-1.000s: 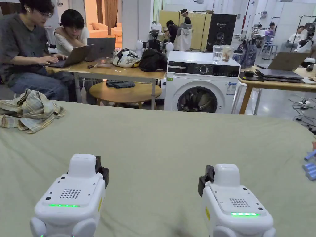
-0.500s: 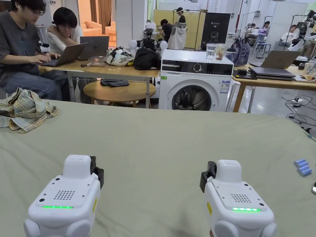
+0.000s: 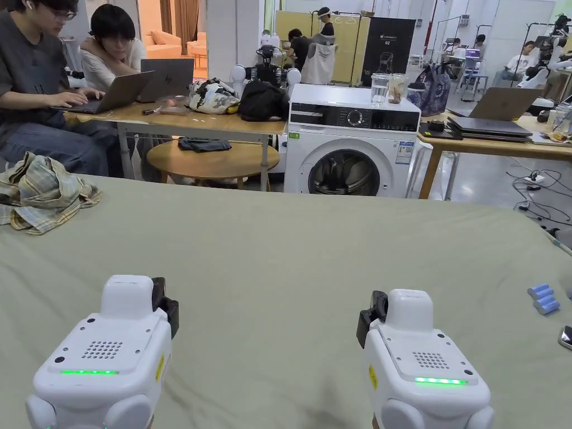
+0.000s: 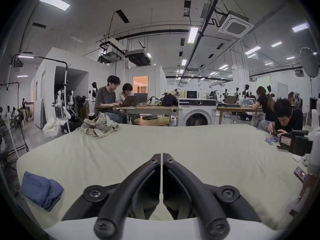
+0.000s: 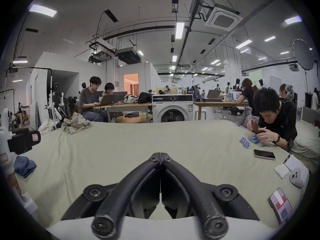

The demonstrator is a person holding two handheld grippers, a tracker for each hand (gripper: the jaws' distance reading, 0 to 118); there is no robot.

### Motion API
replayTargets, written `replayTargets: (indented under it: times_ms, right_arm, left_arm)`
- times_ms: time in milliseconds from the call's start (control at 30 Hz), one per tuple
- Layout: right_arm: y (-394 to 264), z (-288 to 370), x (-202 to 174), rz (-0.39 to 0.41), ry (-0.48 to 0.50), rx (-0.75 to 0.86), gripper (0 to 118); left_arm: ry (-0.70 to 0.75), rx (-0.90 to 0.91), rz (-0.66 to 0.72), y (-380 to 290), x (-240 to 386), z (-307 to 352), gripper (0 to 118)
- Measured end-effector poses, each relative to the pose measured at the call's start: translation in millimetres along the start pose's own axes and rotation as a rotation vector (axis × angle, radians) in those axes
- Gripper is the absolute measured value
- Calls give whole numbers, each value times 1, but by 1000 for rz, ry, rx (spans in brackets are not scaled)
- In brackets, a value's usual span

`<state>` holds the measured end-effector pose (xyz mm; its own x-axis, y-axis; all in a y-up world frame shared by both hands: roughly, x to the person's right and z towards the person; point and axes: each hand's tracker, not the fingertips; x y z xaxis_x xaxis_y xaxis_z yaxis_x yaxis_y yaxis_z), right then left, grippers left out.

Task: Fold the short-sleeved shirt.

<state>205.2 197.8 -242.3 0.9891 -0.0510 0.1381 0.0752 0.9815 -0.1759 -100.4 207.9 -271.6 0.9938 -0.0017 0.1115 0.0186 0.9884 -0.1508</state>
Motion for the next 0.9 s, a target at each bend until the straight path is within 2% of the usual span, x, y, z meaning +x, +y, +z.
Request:
replayTargets:
  times_ms: [133,167,233,333,367,400,433,533,767,900]
  right_arm:
    - [0,-1,0,-4,-6,-3,0]
    - [0,-2,-1,-1,-8,-3,0]
    - [1,-3,-2,8,-13,-5,17]
    - [3,-5,-2,9,-12,-8,63]
    - [3,-7,-2,13,-19,-13,74]
    - [3,-8,-2,17,-28,-15,77]
    - [3,-8,-3,20,-37,-10,79]
    - [3,-8,-2,21,-49,1,80]
    - [2,-10,5,-12,-47,5,81]
    - [4,-11,9,-33,-20,9,81]
  left_arm:
    - [9,-7,11,-1,-3,-1,1]
    - [10,-6,6,0,-3,-1,4]
    - [12,-6,-15,1,-2,-2,14]
    - [17,-8,-38,2,0,-4,44]
    - [17,-9,-40,3,0,-4,60]
    - [18,-14,-40,3,-1,-5,67]
    - [17,-22,-35,4,-2,-6,68]
    - [13,-23,7,3,-6,-8,79]
    - [-23,13,55,3,-10,-7,84]
    - [46,40,14,1,-2,-6,85]
